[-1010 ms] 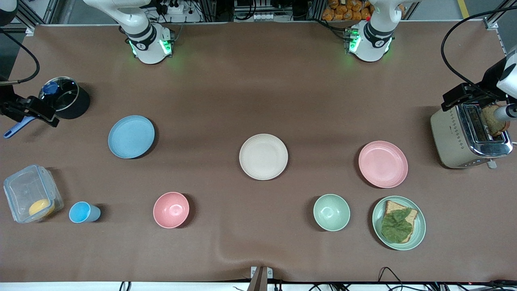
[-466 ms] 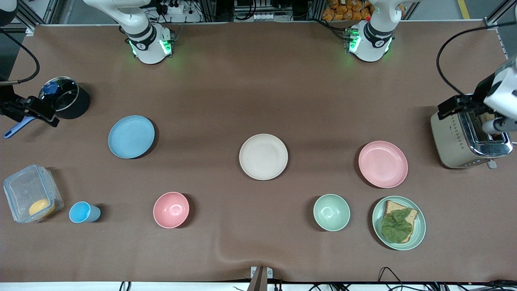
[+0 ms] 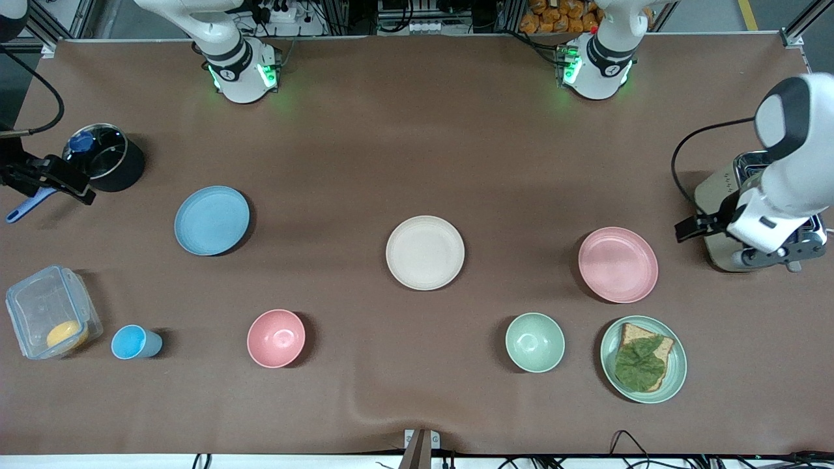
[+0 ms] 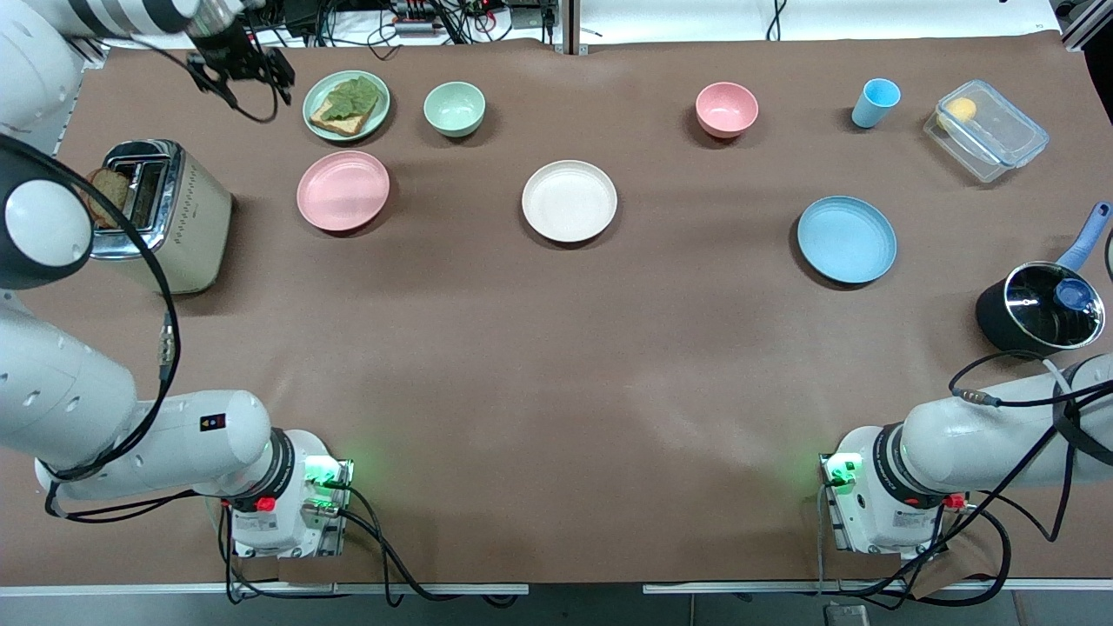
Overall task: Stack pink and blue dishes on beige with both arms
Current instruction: 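Reach the left gripper to the pink plate rim and grasp it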
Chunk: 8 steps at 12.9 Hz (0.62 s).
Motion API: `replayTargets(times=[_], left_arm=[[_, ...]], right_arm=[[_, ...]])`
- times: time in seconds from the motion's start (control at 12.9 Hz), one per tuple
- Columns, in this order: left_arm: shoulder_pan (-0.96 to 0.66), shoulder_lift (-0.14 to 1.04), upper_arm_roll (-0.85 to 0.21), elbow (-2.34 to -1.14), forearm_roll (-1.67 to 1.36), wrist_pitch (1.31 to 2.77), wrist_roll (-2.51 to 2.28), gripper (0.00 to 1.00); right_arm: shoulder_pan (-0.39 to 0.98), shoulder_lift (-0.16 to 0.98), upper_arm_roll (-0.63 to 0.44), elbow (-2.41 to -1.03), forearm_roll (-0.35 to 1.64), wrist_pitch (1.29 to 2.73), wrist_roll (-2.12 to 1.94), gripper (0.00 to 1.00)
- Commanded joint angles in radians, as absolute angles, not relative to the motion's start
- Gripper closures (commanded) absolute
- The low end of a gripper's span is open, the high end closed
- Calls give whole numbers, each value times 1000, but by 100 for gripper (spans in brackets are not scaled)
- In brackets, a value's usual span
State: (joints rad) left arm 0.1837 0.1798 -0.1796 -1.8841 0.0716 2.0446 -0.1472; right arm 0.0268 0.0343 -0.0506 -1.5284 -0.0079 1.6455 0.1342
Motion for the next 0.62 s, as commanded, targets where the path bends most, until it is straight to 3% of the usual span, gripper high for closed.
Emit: replayTargets(times=[0.0, 0.54], left_arm=[[233, 250, -189, -1943, 91, 2178, -135, 0], [264, 397, -187, -2002, 91, 2316, -135, 0]], right_arm=[[31, 43, -54, -1528, 6, 1641, 126, 0], [32, 54, -54, -1528, 6, 1637, 126, 0]])
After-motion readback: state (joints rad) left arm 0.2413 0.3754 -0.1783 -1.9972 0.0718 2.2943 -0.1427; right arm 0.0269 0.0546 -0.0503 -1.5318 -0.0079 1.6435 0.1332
